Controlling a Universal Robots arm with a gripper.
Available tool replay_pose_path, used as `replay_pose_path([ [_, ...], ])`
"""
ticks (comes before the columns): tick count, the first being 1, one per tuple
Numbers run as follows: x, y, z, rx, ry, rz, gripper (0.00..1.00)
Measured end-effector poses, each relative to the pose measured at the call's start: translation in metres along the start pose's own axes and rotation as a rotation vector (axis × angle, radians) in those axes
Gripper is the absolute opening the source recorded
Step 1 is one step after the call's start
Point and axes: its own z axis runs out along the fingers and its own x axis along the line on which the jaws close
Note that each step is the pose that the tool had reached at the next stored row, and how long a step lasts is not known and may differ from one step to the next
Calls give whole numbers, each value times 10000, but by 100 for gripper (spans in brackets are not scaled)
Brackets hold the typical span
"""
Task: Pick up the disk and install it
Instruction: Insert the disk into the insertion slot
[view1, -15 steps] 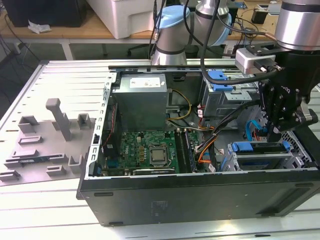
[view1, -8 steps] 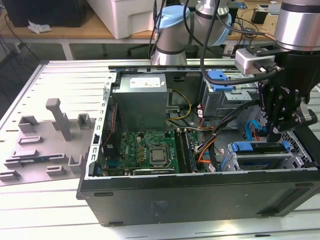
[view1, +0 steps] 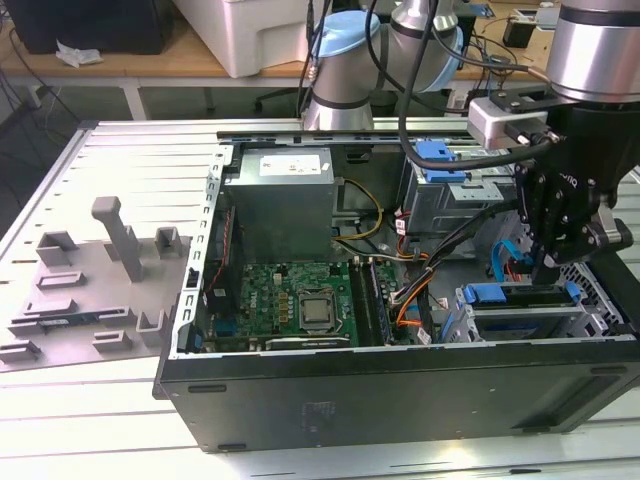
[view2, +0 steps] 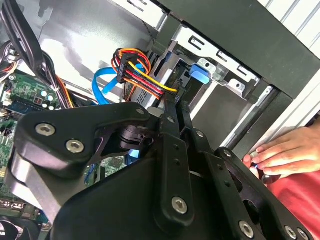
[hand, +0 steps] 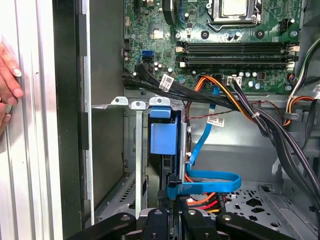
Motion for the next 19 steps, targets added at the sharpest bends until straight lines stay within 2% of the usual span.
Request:
replay_pose_path([
  [6,2,-2,6,0,-10,6,16],
  [19,2,-2,5,0,-99,15,16],
])
